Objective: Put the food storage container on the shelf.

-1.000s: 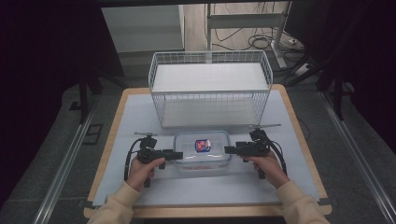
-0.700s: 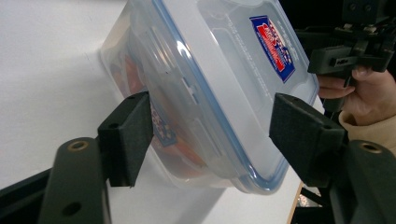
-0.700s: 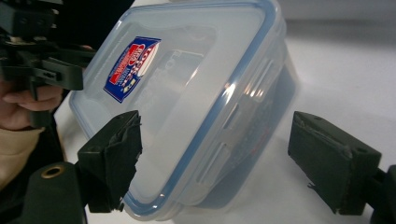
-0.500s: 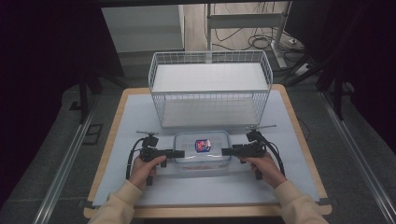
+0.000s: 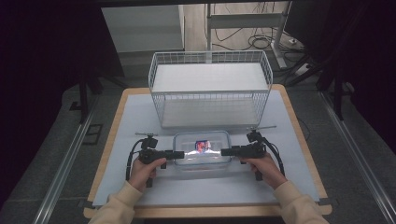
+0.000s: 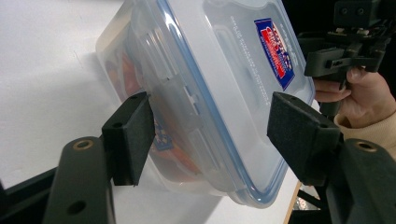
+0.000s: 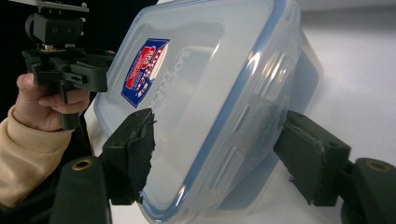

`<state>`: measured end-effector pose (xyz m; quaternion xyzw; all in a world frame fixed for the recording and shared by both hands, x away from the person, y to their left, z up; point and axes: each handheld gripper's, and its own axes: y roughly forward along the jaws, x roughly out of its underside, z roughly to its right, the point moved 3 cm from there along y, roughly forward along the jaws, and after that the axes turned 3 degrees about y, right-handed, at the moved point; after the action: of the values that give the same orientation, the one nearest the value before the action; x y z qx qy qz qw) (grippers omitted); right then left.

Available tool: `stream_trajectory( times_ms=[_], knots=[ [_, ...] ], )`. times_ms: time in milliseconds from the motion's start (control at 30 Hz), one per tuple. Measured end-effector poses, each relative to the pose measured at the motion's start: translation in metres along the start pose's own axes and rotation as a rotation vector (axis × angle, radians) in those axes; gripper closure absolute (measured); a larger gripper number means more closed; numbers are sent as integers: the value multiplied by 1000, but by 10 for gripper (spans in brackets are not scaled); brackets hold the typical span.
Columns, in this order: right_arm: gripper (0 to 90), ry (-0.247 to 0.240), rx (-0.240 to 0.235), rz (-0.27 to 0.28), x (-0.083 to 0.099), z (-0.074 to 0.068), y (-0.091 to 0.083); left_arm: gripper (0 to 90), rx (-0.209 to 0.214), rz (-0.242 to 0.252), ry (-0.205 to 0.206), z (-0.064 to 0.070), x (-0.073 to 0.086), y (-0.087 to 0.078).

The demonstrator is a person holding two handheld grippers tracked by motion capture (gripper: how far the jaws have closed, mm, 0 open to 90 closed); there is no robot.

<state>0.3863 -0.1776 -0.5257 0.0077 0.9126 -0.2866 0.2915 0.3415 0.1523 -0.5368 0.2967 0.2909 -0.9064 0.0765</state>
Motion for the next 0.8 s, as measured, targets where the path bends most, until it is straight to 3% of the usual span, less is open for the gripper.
stream_trajectory(
  times_ms=[367, 500, 700, 800],
  knots=[
    [381, -31, 7, 37, 7, -7, -8, 380, -19, 25, 81, 9, 8, -7],
    [400, -39, 7, 47, 9, -9, -10, 409, -16, 32, 91, 10, 10, -9],
    [462, -52, -1, 63, 17, -13, -17, 443, -32, 48, 148, 17, 17, -13],
    [468, -61, -1, 71, 19, -15, -18, 450, -37, 61, 149, 19, 19, -14]
  ],
)
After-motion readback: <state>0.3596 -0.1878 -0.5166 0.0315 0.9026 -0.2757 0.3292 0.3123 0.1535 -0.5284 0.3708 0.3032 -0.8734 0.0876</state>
